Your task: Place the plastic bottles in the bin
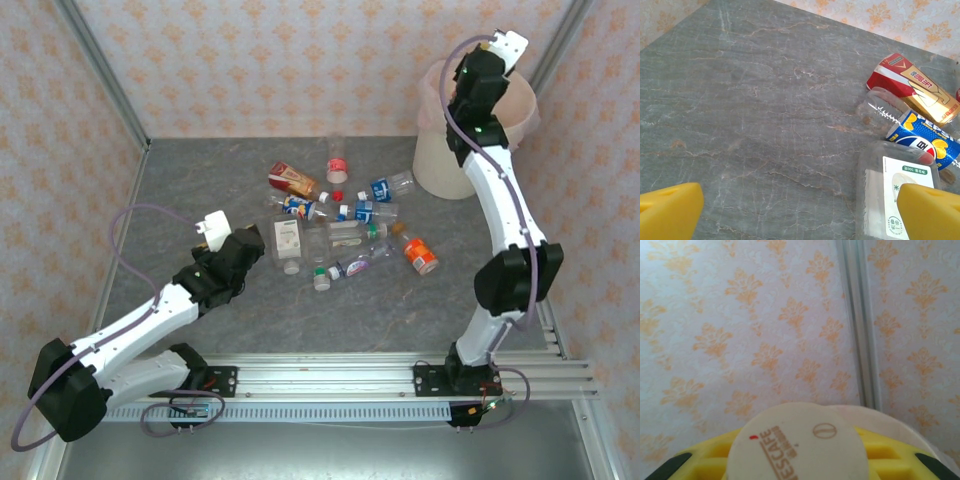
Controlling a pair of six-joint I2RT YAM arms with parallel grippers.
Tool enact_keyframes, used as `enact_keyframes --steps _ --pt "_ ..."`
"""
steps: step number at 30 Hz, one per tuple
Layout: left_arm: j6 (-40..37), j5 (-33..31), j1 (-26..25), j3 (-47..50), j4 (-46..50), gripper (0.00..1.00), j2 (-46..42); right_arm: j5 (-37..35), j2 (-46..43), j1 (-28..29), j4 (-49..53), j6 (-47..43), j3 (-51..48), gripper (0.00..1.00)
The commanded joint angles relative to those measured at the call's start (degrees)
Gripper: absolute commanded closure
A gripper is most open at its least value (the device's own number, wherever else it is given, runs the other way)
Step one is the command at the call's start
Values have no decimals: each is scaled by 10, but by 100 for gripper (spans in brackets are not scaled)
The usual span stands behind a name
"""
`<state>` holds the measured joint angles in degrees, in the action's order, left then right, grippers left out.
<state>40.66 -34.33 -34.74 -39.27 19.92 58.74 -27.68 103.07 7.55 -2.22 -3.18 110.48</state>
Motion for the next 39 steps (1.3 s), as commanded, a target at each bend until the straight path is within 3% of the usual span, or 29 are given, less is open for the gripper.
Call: enact_keyframes --steps 1,5,12,17,26,31,32,39 --pt "0 9 7 -5 -2 0 -7 -53 46 0 -27 -61 43 100" --pt "-7 26 10 -8 -4 0 -7 -73 91 -7 -10 -87 73 100" --pt "-9 44 12 -11 -2 0 6 -34 161 -37 210 -33 210 98" --pt "-10 52 13 -15 -7 0 25 -35 173 -46 257 -16 223 93" --pt "-15 67 13 -23 -14 0 51 -5 210 -65 286 -10 260 58" --pt "-12 67 13 -22 -13 0 54 -12 218 -68 289 -2 277 17" --pt "-12 67 14 -21 -12 0 54 -16 217 -68 291 -1 278 0" --pt "-20 88 17 -21 -18 0 55 -18 194 -69 317 12 277 1"
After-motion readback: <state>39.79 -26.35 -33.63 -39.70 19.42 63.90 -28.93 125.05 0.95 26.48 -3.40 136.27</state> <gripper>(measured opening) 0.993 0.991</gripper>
